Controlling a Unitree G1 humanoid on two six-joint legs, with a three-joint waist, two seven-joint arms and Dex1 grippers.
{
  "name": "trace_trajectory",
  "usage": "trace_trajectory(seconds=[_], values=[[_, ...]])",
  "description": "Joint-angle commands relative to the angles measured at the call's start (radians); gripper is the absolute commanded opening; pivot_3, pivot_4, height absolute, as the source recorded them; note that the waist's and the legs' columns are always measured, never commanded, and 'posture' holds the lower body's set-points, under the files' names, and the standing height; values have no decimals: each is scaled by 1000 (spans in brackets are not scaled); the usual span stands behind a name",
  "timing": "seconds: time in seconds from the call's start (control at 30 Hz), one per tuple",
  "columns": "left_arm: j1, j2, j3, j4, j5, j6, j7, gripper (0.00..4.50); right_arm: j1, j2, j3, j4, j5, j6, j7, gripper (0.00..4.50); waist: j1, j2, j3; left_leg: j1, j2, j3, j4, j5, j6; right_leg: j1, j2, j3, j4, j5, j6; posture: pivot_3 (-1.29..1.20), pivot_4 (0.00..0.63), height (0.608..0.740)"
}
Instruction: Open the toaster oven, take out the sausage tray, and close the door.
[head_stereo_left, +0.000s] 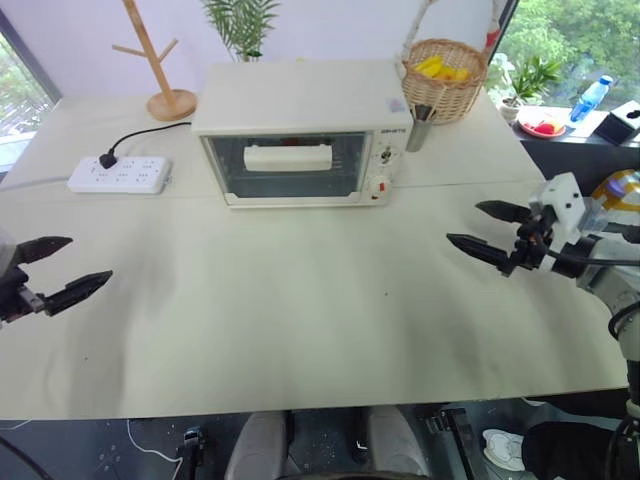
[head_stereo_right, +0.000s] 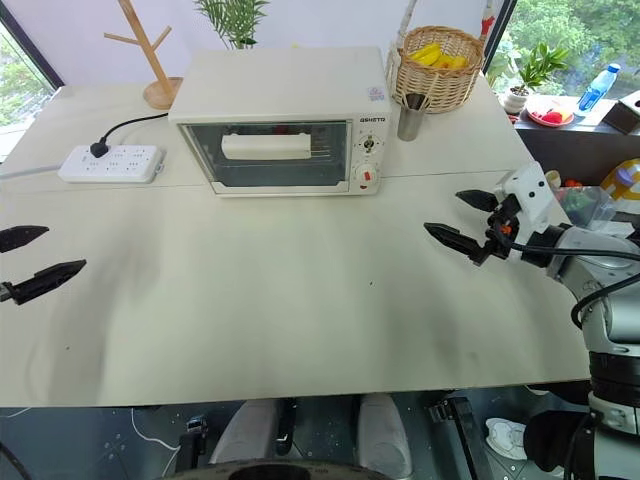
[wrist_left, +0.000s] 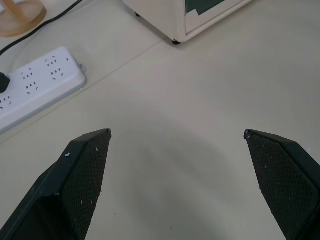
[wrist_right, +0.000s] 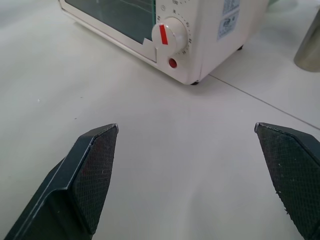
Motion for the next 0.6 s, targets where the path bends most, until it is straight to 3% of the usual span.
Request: trace_trajectory(seconds=[0.03, 0.37, 0.6], values=[[-7, 1, 13, -9, 1, -28, -2, 4474, -2, 3, -26, -39, 22, -4, -7, 4500, 0, 0, 0, 0, 0, 0, 0, 0, 0, 0, 0, 0, 0, 0, 0, 0, 150, 740], [-19, -7, 15, -8, -15, 22, 35, 4474, -8, 5, -22, -42, 35, 26, -12, 4500, -1, 0, 0, 0, 0, 1, 0, 0, 0, 0, 0, 0, 1, 2, 3, 0, 150, 740], [-113, 13, 14, -94, -146, 145, 46, 4474, -75, 4, 10, -54, 58, 58, -2, 4500, -1, 0, 0, 0, 0, 1, 2, 0, 0, 0, 1, 0, 2, 2, 3, 0, 150, 740]])
